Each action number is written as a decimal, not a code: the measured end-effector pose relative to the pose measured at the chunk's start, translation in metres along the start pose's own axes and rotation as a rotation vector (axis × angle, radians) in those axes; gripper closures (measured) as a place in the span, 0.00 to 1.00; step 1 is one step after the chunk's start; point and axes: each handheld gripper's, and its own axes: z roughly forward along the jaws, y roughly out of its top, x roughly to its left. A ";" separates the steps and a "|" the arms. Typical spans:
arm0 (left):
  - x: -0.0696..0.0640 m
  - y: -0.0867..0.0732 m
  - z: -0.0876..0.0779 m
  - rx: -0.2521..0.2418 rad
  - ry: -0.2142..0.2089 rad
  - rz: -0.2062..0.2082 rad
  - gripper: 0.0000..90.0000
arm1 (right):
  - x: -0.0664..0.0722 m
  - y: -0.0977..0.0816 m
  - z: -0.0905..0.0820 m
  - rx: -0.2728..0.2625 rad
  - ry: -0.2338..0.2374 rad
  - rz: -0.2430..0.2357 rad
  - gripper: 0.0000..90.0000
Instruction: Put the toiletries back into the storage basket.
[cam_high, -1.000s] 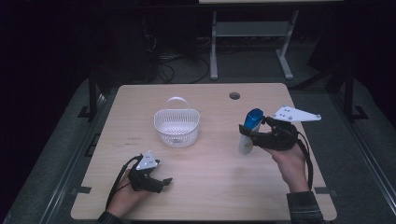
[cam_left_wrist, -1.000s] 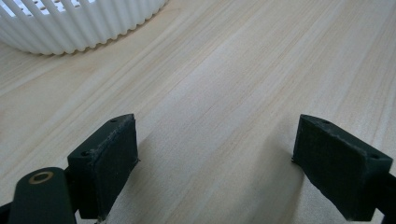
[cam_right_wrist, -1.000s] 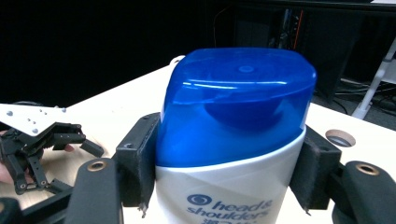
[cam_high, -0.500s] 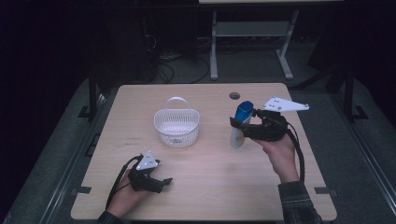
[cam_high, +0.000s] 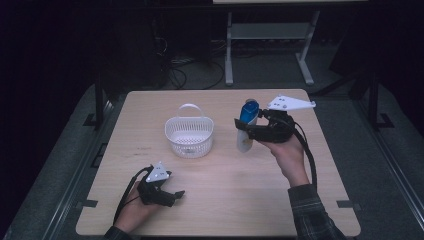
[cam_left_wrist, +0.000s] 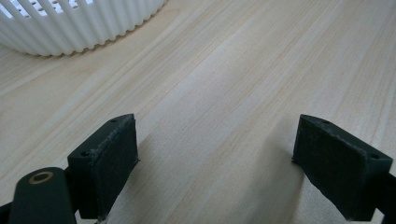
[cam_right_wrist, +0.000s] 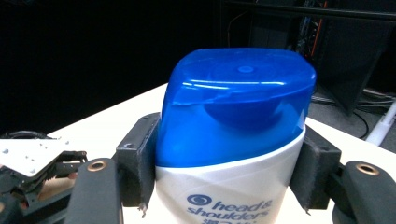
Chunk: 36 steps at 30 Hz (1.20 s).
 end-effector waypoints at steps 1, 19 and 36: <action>0.000 0.000 0.000 0.002 -0.001 0.001 0.14 | 0.001 0.002 0.004 0.003 0.003 -0.001 0.38; -0.001 0.001 0.001 0.001 -0.004 0.007 0.14 | 0.007 0.022 0.039 -0.001 0.022 -0.009 0.38; -0.002 0.001 0.002 -0.002 -0.010 0.008 0.14 | 0.015 0.036 0.080 0.008 0.036 -0.018 0.38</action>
